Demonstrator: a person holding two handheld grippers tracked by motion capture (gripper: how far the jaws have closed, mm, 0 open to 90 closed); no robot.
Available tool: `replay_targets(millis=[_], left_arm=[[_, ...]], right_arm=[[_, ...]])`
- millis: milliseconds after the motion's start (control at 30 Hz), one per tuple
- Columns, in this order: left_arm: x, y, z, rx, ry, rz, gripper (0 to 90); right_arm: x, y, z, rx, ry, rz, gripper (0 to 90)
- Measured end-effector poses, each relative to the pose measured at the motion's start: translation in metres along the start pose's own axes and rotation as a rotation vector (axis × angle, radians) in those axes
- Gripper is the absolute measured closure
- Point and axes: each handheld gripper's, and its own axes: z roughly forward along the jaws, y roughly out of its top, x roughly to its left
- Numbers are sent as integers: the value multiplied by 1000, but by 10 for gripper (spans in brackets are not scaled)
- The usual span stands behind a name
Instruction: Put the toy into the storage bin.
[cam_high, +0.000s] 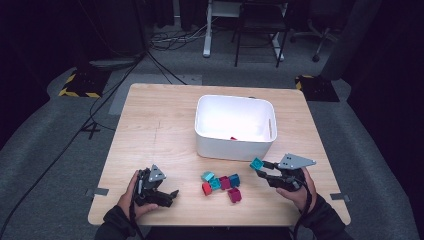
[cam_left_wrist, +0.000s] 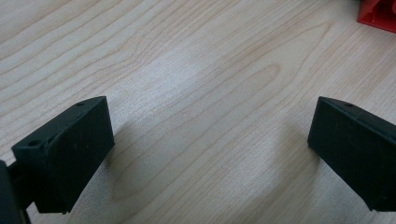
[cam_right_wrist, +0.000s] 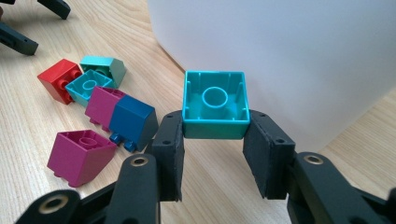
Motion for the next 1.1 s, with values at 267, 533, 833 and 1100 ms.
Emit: replay_targets(millis=[267,533,833,1100], left_arm=[[0,0,0,0,0,0,5],[0,0,0,1,0,1,5],[0,0,0,1,0,1,5],[0,0,0,-1,1,0,5]], right_arm=[[-1,6,-8,-26,0,-1,593],[-1,15,-19,-54,-12,-2,593],[-3,24,-33,-73,-33,-8,593],[-6,35,-49,-94,-52,-16,593]])
